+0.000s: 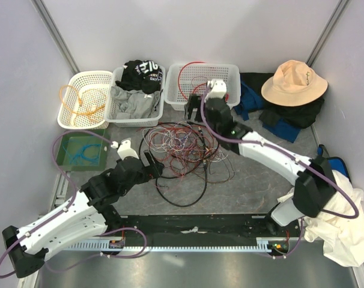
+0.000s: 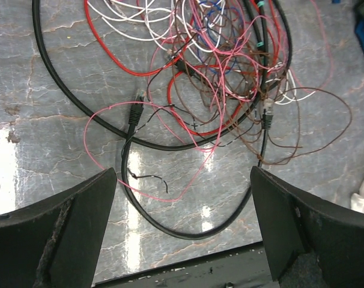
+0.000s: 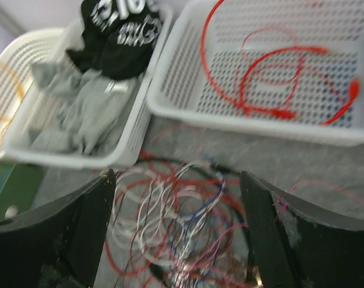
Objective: Untangle the cables
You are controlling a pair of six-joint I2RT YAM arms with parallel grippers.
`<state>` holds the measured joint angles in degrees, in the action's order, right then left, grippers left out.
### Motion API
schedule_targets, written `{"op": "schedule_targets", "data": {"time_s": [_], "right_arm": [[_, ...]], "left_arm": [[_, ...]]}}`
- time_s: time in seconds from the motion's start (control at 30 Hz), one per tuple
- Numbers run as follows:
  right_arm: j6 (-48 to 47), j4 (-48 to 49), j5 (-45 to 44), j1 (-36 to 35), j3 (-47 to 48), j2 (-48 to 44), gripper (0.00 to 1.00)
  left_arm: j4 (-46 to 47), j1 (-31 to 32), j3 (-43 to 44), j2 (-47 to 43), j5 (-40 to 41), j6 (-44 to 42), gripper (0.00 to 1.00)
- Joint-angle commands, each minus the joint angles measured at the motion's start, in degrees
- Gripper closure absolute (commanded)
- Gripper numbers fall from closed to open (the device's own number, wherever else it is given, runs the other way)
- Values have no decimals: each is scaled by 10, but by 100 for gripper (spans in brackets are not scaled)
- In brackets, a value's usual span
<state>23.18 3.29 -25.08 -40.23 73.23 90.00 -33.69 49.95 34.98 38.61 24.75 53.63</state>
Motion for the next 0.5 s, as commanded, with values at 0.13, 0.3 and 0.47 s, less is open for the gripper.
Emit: {"op": "schedule_targets", "data": {"time_s": [0.13, 0.3, 0.47], "right_arm": [[37, 32, 49, -29, -187, -3, 22], [35, 37, 5, -29, -178, 41, 25], [43, 25, -19, 8, -135, 87, 25]], "left_arm": [[13, -1, 63, -46, 18, -4, 0], [-20, -1, 133, -63, 85, -52, 0], [-50, -1, 173, -74, 110, -86, 0]]}}
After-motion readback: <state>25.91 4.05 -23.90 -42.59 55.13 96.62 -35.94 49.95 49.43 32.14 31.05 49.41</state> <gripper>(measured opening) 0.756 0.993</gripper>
